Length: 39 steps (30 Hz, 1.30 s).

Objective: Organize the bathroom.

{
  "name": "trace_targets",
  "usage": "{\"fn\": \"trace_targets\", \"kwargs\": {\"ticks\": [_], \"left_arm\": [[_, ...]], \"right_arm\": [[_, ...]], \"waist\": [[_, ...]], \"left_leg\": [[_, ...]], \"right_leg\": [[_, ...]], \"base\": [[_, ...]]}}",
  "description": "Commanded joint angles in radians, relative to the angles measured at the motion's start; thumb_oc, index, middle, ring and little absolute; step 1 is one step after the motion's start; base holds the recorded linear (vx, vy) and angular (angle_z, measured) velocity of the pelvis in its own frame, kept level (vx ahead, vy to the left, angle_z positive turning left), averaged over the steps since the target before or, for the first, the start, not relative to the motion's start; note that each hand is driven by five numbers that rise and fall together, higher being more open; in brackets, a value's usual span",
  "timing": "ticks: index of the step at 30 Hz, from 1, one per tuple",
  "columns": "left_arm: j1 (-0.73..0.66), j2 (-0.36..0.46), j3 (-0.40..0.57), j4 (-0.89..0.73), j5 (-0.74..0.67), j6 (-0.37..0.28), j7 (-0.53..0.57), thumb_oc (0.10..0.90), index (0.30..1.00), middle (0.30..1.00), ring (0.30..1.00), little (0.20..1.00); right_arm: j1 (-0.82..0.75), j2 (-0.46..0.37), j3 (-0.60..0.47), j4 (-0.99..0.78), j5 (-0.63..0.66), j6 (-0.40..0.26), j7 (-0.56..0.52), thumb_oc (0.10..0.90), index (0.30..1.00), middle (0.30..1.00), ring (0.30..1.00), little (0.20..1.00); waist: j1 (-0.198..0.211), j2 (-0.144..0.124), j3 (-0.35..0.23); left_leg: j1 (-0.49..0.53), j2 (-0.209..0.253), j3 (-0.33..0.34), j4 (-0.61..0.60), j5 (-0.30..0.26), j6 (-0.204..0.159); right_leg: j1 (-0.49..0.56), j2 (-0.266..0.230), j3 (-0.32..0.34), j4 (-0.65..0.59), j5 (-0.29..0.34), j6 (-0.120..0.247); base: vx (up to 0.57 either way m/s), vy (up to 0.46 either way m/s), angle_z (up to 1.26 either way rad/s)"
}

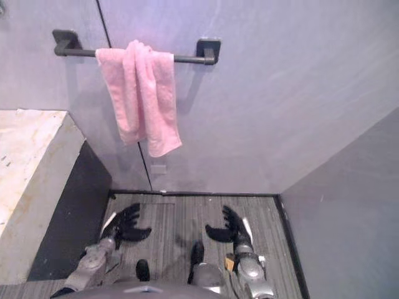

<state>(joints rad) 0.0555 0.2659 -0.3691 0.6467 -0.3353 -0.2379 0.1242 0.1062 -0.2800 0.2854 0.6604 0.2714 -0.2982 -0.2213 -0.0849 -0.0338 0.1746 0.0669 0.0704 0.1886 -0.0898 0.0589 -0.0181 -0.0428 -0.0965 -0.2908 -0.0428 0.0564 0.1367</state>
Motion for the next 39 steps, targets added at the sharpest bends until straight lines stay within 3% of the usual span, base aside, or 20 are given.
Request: {"fn": "trace_targets", "kwargs": {"ticks": [1, 2, 3, 6, 9, 11, 13, 15, 16, 20, 27, 32, 39], "left_arm": [[-0.082, 0.064, 0.031, -0.14, 0.005, -0.142, 0.191, 0.8, 0.9, 0.9, 0.9, 0.9], [-0.082, 0.064, 0.031, -0.14, 0.005, -0.142, 0.191, 0.8, 0.9, 0.9, 0.9, 0.9], [-0.078, 0.066, 0.052, -0.188, 0.007, -0.17, 0.251, 0.8, 0.9, 0.9, 0.9, 0.9], [-0.081, 0.078, 0.07, -0.32, 0.095, -0.213, 0.379, 0.8, 0.9, 0.9, 0.9, 0.9], [-0.093, 0.086, 0.071, -0.419, 0.149, -0.23, 0.455, 0.8, 0.9, 0.9, 0.9, 0.9], [-0.114, 0.098, 0.07, -0.49, 0.169, -0.232, 0.475, 0.8, 0.9, 0.9, 0.9, 0.9], [-0.128, 0.107, 0.07, -0.52, 0.172, -0.24, 0.474, 0.8, 0.9, 0.9, 0.9, 0.9], [-0.133, 0.113, 0.075, -0.565, 0.158, -0.239, 0.452, 0.8, 0.9, 0.9, 0.9, 0.9], [-0.143, 0.122, 0.076, -0.58, 0.15, -0.238, 0.445, 0.8, 0.9, 0.9, 0.9, 0.9], [-0.187, 0.146, 0.061, -0.596, 0.132, -0.215, 0.43, 0.8, 0.9, 0.9, 0.9, 0.9], [-0.219, 0.165, 0.055, -0.637, 0.143, -0.148, 0.438, 0.8, 0.9, 0.9, 0.9, 0.9], [-0.223, 0.159, 0.02, -0.627, 0.139, -0.11, 0.409, 0.8, 0.9, 0.9, 0.9, 0.9], [-0.218, 0.159, 0.018, -0.628, 0.149, -0.121, 0.435, 0.8, 0.9, 0.9, 0.9, 0.9]], "right_arm": [[-0.059, -0.053, -0.003, -0.171, -0.081, -0.153, -0.149, 0.8, 0.9, 0.9, 0.9, 0.9], [-0.059, -0.053, -0.003, -0.171, -0.081, -0.153, -0.149, 0.8, 0.9, 0.9, 0.9, 0.9], [-0.052, -0.069, -0.014, -0.232, -0.106, -0.208, -0.193, 0.8, 0.9, 0.9, 0.9, 0.9], [-0.049, -0.099, -0.058, -0.375, -0.157, -0.276, -0.273, 0.8, 0.9, 0.9, 0.9, 0.9], [-0.056, -0.13, -0.077, -0.467, -0.197, -0.307, -0.319, 0.8, 0.9, 0.9, 0.9, 0.9], [-0.078, -0.168, -0.084, -0.529, -0.231, -0.303, -0.323, 0.8, 0.9, 0.9, 0.9, 0.9], [-0.1, -0.182, -0.081, -0.554, -0.227, -0.299, -0.307, 0.8, 0.9, 0.9, 0.9, 0.9], [-0.116, -0.189, -0.084, -0.579, -0.208, -0.307, -0.272, 0.8, 0.9, 0.9, 0.9, 0.9], [-0.122, -0.207, -0.081, -0.596, -0.213, -0.318, -0.26, 0.8, 0.9, 0.9, 0.9, 0.9], [-0.157, -0.232, -0.071, -0.606, -0.134, -0.322, -0.188, 0.8, 0.9, 0.9, 0.9, 0.9], [-0.231, -0.263, -0.059, -0.657, -0.094, -0.233, -0.067, 0.8, 0.9, 0.9, 0.9, 0.9], [-0.307, -0.275, -0.053, -0.656, -0.069, -0.181, -0.087, 0.8, 0.9, 0.9, 0.9, 0.9], [-0.416, -0.264, -0.049, -0.619, -0.002, -0.106, -0.063, 0.8, 0.9, 0.9, 0.9, 0.9]], "waist": [[-0.011, -0.021, -0.023], [-0.011, -0.021, -0.023], [-0.012, -0.025, -0.029], [-0.013, -0.037, -0.036], [-0.007, -0.044, -0.036], [0.011, -0.056, -0.028], [0.016, -0.055, -0.029], [0.023, -0.044, -0.03], [0.023, -0.047, -0.026], [0.013, -0.026, -0.045], [0.024, -0.014, -0.074], [0.042, -0.017, -0.084], [0.068, -0.021, -0.096]], "left_leg": [[0.065, -0.098, 0.039, 0.127, -0.199, 0.025], [0.065, -0.098, 0.039, 0.127, -0.199, 0.025], [0.063, -0.103, 0.039, 0.143, -0.21, 0.027], [0.057, -0.095, 0.051, 0.19, -0.221, 0.021], [0.03, -0.096, 0.03, 0.273, -0.195, 0.003], [-0.032, -0.069, 0.007, 0.345, -0.155, -0.023], [-0.034, -0.03, 0.021, 0.251, -0.143, -0.033], [-0.023, 0.027, 0.053, 0.097, -0.07, -0.055], [-0.027, 0.043, 0.053, 0.103, -0.06, -0.059], [0.033, 0.051, 0.07, 0.017, -0.05, -0.07], [0.053, 0.025, 0.073, 0.003, -0.077, -0.058], [0.052, 0.018, 0.079, 0.003, -0.087, -0.051], [0.048, 0.015, 0.08, 0.003, -0.091, -0.047]], "right_leg": [[0.012, 0.001, 0.023, 0.025, 0.016, 0.006], [0.012, 0.001, 0.023, 0.025, 0.016, 0.006], [0.018, 0.004, 0.023, 0.021, 0.013, 0.003], [0.033, 0.018, 0.024, 0.015, 0.002, -0.011], [0.049, 0.038, 0.032, 0.009, -0.016, -0.031], [0.075, 0.041, 0.036, -0.005, -0.024, -0.04], [0.097, 0.043, 0.036, -0.026, -0.023, -0.031], [0.124, 0.041, 0.026, -0.044, -0.029, -0.013], [0.13, 0.026, 0.025, -0.041, -0.031, -0.008], [0.116, -0.004, -0.019, -0.037, -0.015, 0.018], [0.111, -0.026, -0.04, -0.026, -0.005, 0.034], [0.113, -0.033, -0.05, -0.03, -0.004, 0.037], [0.124, -0.034, -0.056, -0.039, -0.008, 0.034]], "base": [[0.06, -0.059, -0.15], [0.04, -0.052, -0.2], [0.07, -0.099, -0.17], [0.06, -0.125, -0.04], [0.03, -0.112, 0.07], [0.02, -0.03, 0.09], [0.05, 0.091, 0.04], [0.07, 0.157, 0.08], [0.04, 0.161, 0.1], [0.05, 0.155, 0.08], [0.03, 0.074, 0.03], [0.0, 0.01, 0.0], [0.01, 0.004, 0.02]]}}
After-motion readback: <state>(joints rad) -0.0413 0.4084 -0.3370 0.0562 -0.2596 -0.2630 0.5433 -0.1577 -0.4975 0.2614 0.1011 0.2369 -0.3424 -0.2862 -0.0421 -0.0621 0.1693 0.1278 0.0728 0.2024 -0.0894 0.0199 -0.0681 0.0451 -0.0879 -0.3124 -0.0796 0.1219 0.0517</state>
